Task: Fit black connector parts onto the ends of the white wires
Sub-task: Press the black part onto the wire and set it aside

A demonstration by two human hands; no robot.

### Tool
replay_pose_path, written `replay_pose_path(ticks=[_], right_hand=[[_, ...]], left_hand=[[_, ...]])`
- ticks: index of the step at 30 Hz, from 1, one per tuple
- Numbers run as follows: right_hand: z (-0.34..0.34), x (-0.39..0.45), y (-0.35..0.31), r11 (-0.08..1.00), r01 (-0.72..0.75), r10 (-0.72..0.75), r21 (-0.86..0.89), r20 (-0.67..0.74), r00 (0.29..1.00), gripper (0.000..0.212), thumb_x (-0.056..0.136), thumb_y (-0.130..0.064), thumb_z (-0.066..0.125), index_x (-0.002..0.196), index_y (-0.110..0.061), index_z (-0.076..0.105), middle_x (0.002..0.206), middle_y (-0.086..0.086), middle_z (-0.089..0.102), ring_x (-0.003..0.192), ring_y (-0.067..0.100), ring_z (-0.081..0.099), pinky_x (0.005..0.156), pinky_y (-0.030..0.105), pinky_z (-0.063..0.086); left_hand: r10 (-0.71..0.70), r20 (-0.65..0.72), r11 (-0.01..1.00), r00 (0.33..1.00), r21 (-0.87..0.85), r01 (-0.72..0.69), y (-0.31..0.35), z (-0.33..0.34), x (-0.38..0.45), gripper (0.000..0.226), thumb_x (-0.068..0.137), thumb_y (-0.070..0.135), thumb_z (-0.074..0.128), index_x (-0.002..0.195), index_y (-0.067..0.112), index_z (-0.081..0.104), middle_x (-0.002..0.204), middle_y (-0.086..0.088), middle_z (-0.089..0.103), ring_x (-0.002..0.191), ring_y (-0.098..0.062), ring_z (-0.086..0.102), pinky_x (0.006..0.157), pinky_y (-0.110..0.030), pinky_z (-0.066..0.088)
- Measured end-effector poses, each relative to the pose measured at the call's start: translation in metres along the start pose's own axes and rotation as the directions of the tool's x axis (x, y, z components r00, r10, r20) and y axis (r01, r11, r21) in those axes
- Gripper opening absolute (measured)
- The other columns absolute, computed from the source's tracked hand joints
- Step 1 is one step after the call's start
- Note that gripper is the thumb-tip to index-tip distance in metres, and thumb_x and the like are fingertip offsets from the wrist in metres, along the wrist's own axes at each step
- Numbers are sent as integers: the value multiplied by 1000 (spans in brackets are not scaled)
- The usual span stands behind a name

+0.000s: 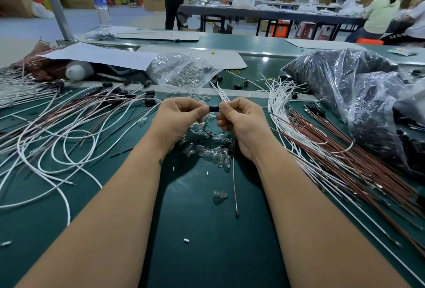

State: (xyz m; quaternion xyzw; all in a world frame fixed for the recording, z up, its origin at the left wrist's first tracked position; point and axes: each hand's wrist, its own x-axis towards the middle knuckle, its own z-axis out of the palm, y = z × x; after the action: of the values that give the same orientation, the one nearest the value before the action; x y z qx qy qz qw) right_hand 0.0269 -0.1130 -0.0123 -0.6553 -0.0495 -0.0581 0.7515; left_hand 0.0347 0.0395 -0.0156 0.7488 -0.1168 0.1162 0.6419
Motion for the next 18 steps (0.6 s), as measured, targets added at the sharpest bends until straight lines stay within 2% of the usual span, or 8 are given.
replay_pose_path(ticks=[7, 13, 16, 18], right_hand=[[4, 1, 2, 999, 33, -34, -18, -32, 999, 19, 95, -6, 58, 76, -10, 55, 54, -3, 61, 46, 8, 54, 46, 18, 42], [0, 2, -2, 996, 39, -47, -76, -108, 993, 14, 92, -9, 60, 78, -11, 60, 58, -3, 61, 49, 6, 53, 46, 17, 42], [-3, 3, -6, 999, 31, -34, -19, -199, 979, 9, 92, -8, 58, 83, -11, 61, 61, 0, 59, 47, 5, 51, 46, 16, 41], [-5, 3, -7, 999, 30, -24, 29, -202, 979, 7, 92, -8, 60, 86, -11, 62, 60, 1, 59, 44, 5, 50, 44, 16, 41]], left_hand=[[-10, 14, 1000, 1000, -21, 11, 0, 1, 0, 9, 83, 13, 72, 74, 15, 72, 55, 6, 62, 56, -7, 53, 61, -15, 44], [-5, -14, 999, 1000, 39, 6, -1, 5, 1, 11, 84, 20, 72, 74, 20, 72, 52, 11, 61, 49, 0, 49, 53, -9, 39], [-16, -26, 999, 1000, 46, 17, -1, 3, 1, 13, 87, 18, 70, 74, 22, 71, 50, 14, 59, 46, 4, 47, 50, -6, 36], [-22, -23, 999, 999, 48, 23, -2, 2, 2, 15, 88, 16, 68, 75, 24, 70, 51, 14, 60, 49, 4, 49, 53, -7, 39]])
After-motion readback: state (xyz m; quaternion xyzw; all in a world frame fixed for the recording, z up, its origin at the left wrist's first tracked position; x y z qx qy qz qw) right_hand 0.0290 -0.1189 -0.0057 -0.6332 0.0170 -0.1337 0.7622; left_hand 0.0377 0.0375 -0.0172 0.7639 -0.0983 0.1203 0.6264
